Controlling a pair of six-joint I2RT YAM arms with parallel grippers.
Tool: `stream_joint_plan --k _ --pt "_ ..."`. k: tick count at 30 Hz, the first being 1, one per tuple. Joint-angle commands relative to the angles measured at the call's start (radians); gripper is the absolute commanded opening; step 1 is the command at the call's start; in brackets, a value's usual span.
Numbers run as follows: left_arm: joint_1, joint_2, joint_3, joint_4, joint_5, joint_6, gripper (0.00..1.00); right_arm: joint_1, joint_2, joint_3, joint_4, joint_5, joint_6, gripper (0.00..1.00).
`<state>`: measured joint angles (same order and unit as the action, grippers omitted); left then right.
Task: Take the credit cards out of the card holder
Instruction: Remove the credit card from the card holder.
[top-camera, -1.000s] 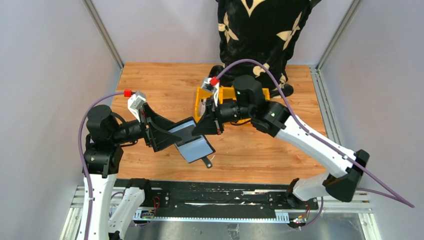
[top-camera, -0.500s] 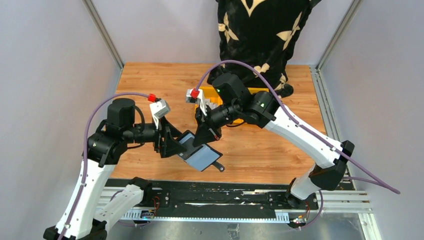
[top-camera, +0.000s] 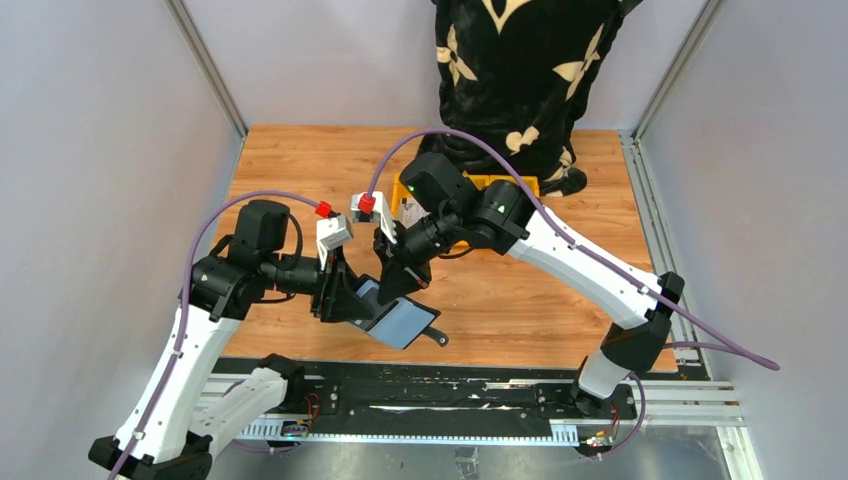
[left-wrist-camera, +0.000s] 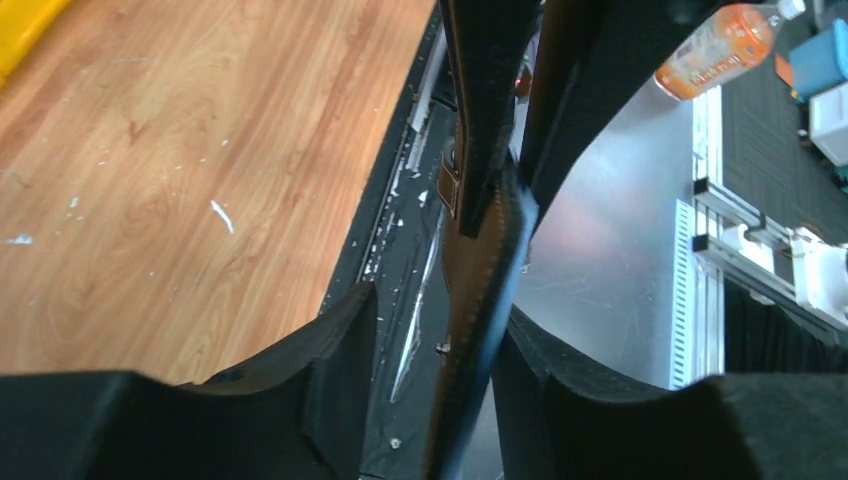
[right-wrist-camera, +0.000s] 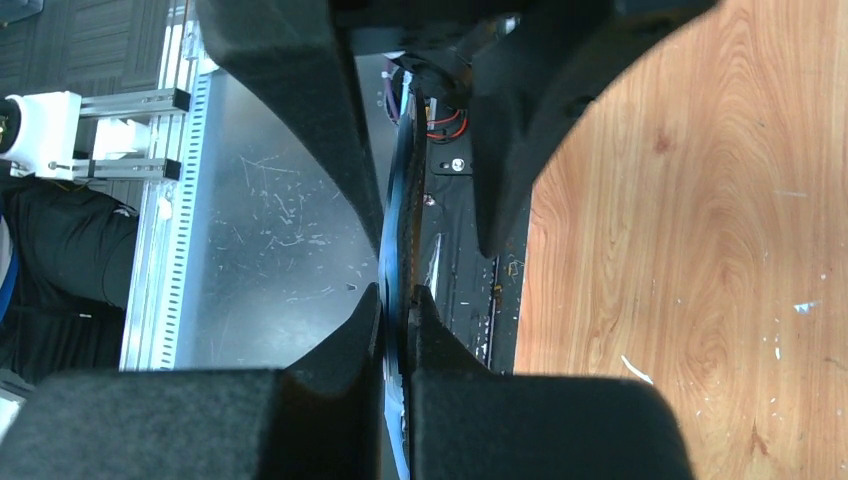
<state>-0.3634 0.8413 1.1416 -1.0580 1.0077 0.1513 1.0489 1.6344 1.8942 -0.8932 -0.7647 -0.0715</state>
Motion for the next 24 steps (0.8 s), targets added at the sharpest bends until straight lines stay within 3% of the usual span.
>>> stream_joint_plan --k 1,4,8,11,15,21,24 --pt "-0.005 0.008 -0.026 -0.013 0.075 0.020 0.52 0.031 0.010 0.071 -0.031 -0.062 -0.040 0.00" --pt "-0.005 0.024 -0.023 -0.014 0.102 0.016 0.49 0.038 0.016 0.076 -0.043 -0.060 -0.053 0.00" --pt "-0.005 0.024 -0.011 -0.014 0.112 0.015 0.18 0.039 0.008 0.058 -0.048 -0.065 -0.056 0.00" --pt "-0.005 0.021 -0.011 -0.014 0.115 0.014 0.05 0.038 0.000 0.052 -0.041 -0.049 -0.055 0.02" --pt "-0.003 0.040 0.021 -0.016 0.024 0.002 0.00 -0.002 -0.034 0.049 0.025 0.125 0.010 0.34" --pt "0.027 0.062 0.094 0.055 -0.068 -0.124 0.00 -0.116 -0.283 -0.245 0.435 0.174 0.291 0.58" --pt "0.061 0.010 0.045 0.200 -0.128 -0.250 0.00 -0.118 -0.401 -0.412 0.638 0.197 0.434 0.60"
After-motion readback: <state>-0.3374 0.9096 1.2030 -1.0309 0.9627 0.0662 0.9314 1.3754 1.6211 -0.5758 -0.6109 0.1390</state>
